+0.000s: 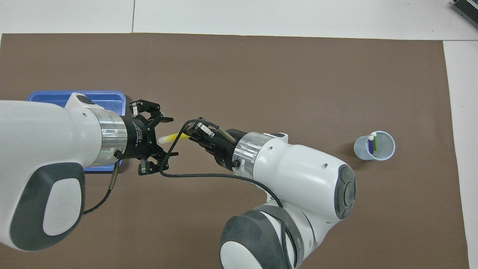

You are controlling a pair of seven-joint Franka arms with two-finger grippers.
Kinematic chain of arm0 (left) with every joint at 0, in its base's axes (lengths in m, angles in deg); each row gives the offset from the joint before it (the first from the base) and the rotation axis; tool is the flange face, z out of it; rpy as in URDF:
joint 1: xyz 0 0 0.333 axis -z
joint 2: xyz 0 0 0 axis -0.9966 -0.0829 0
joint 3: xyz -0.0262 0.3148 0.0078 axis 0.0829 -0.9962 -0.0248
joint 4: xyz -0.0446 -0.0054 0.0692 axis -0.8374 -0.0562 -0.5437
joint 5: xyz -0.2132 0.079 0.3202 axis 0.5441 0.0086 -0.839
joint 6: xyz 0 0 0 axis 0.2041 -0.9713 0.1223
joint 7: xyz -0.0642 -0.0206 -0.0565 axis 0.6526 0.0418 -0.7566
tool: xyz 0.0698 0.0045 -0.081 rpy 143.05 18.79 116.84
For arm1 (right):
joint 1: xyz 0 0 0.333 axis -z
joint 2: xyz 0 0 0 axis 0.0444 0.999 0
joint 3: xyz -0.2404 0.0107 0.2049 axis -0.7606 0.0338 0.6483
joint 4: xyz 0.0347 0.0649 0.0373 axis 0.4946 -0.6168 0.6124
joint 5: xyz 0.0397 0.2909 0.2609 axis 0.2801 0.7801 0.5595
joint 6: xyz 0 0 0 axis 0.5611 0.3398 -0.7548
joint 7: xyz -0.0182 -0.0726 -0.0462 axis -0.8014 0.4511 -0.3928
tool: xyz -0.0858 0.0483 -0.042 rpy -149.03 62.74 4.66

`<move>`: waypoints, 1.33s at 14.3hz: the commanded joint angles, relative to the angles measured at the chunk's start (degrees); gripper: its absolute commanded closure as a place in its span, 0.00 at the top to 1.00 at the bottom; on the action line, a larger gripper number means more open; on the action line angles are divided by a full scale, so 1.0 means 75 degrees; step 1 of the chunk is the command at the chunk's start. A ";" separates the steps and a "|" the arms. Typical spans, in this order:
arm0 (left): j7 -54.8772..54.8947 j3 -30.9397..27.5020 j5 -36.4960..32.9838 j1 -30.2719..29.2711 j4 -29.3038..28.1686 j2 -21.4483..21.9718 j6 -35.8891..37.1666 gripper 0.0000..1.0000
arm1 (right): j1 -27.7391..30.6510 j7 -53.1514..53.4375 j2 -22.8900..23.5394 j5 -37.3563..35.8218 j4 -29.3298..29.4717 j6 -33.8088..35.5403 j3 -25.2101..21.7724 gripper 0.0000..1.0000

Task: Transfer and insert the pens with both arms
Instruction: 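Carry the yellow pen with the right gripper to the clear cup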

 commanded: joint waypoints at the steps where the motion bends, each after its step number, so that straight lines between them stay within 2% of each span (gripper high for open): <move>1: 0.0339 -0.0056 -0.0056 0.0099 -0.0377 0.0308 -0.0178 1.00 | 0.0468 -0.1166 -0.0089 0.0125 -0.0039 0.0991 0.0017 0.00; 3: 0.1414 -0.0056 -0.0056 0.0006 -0.0565 0.0425 -0.0084 1.00 | 0.0936 -0.2174 -0.0206 -0.0272 -0.0039 0.2128 -0.0007 0.00; 9: 0.5982 -0.0080 -0.0056 -0.1024 -0.0695 0.0624 0.0946 1.00 | 0.2108 -0.4436 -0.0347 -0.2883 0.0043 0.4638 -0.0007 0.00; 13: 0.8726 -0.0115 -0.0115 -0.1880 -0.0683 0.0671 0.1567 1.00 | 0.2636 -0.6241 -0.0488 -0.4536 0.0125 0.5951 -0.0018 0.00; 16: 1.0532 -0.0115 -0.0757 -0.2349 -0.0659 0.0671 0.1768 1.00 | 0.3198 -0.7798 -0.0500 -0.5825 0.0383 0.7006 -0.0007 0.00; 19: 1.2417 -0.0138 -0.1227 -0.2853 -0.0531 0.0660 0.1967 1.00 | 0.3971 -1.0128 -0.0512 -0.7091 0.0407 0.7220 -0.0007 0.00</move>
